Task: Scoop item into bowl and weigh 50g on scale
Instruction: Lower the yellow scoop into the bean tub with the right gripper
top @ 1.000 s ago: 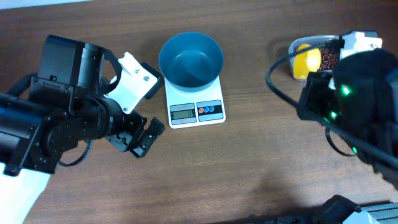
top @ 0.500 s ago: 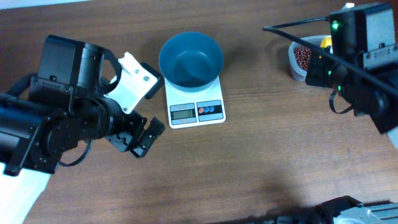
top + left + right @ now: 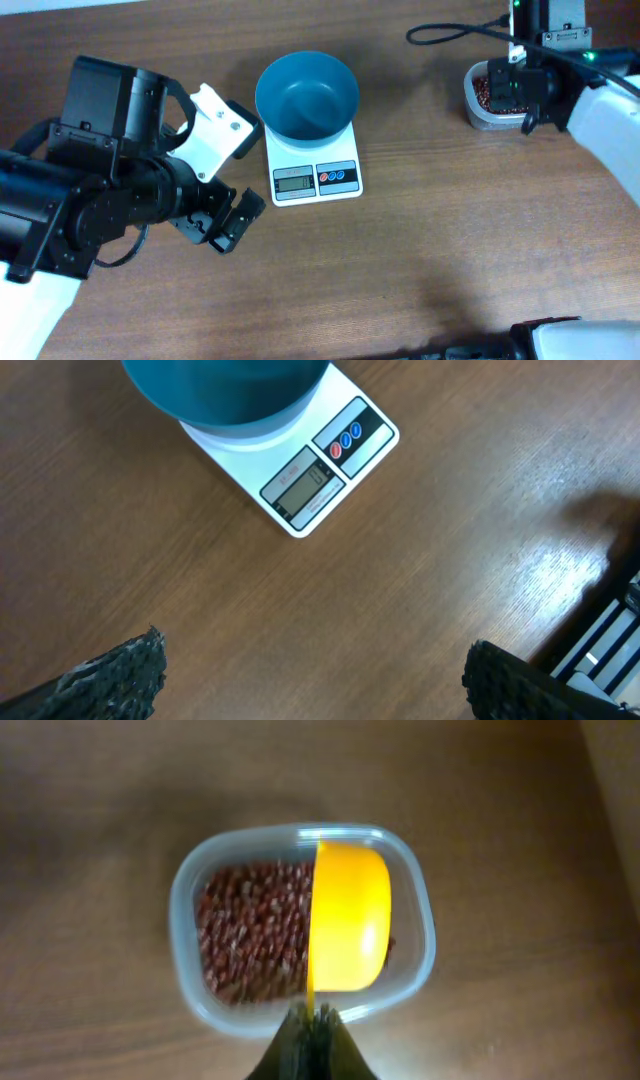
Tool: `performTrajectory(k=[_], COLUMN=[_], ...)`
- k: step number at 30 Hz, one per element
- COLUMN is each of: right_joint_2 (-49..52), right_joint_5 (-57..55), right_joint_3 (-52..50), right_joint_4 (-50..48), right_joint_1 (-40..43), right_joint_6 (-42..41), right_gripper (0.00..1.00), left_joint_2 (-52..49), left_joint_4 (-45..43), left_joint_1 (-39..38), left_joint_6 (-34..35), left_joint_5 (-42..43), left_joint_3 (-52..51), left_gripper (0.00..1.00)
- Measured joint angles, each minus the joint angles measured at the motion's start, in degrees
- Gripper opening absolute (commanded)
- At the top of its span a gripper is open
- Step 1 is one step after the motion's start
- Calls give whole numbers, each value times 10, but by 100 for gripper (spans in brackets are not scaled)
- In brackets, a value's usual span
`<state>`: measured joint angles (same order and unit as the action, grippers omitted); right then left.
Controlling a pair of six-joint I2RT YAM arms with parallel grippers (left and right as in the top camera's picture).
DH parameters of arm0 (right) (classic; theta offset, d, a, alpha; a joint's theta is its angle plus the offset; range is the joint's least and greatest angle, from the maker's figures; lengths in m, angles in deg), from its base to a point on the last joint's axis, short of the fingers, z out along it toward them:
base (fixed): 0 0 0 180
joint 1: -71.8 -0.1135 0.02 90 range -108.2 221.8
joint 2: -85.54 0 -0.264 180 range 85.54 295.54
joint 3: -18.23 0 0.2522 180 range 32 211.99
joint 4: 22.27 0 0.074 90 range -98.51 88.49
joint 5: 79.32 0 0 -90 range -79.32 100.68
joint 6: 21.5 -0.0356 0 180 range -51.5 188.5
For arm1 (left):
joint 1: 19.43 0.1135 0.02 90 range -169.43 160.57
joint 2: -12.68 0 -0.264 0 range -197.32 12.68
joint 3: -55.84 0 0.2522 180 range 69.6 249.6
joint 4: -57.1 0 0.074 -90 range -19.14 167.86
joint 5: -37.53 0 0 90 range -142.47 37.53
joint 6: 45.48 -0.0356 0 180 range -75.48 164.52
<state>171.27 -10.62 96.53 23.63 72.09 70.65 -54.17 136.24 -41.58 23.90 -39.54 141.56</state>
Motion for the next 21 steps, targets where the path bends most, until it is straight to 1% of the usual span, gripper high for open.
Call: performTrajectory(k=[6,10,15,17,21], right_joint_2=[54,89,95,95,95], right_joint_5=[0,0,3,15,75], right_joint_3=[0,0,0,0,0], right_joint_4=[-36,-40,-43,-43,-37], right_joint_1=[6,6,6,7,8], right_joint_6=[33,43,45,45,45], right_gripper=[4,4,4,4,4], left_joint_2=[0,0,0,0,0], left_joint_4=[0,0,0,0,0], left_joint_1=[0,0,0,0,0], left_joint_6=[0,0,0,0,0], left_joint_5=[0,0,0,0,0], left_joint_3=[0,0,0,0,0], left_gripper=[99,99,99,99,99])
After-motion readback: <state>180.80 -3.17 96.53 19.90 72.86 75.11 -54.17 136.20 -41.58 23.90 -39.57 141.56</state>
